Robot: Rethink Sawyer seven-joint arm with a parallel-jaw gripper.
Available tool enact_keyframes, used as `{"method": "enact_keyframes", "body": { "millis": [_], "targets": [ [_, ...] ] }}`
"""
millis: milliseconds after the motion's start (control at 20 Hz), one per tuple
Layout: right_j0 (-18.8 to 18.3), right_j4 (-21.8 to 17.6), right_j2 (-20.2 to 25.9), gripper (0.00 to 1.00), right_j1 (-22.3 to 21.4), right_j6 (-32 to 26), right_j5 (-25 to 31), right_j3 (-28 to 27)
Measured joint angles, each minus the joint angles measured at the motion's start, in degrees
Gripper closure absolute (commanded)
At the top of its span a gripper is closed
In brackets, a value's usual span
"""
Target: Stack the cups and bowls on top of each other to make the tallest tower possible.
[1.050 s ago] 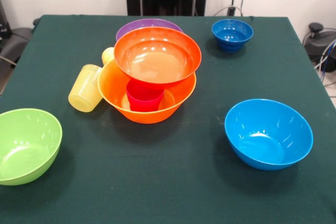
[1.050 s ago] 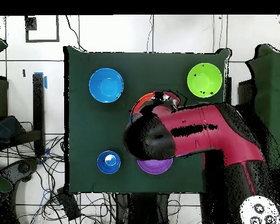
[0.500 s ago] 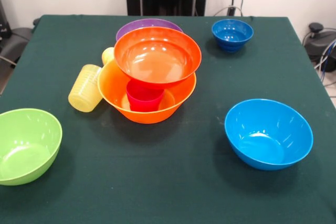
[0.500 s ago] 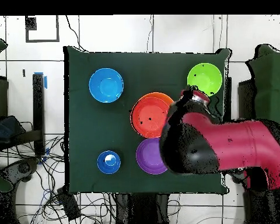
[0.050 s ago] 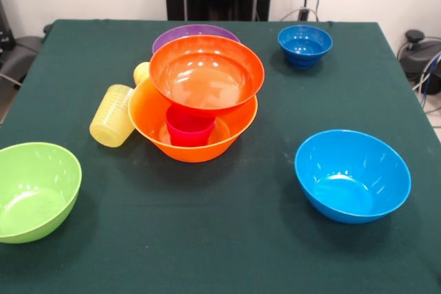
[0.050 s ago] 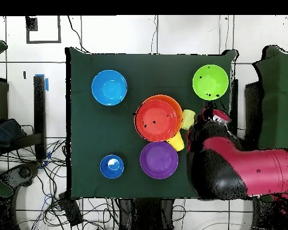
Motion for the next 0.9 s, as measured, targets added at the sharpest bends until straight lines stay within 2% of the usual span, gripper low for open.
{"method": "enact_keyframes", "body": {
  "millis": [500,850,900],
  "targets": [
    [-1.91,-3.89,5.02,0.00,-0.33,0.00,-2.66,3.87],
    [-0.54,-10.00,4.76,0.00,-0.53,0.00,-7.11,5.57],
    [0.42,-11.89,4.12,0.00,-0.53,0.00,-8.59,6.01]
  ]
}}
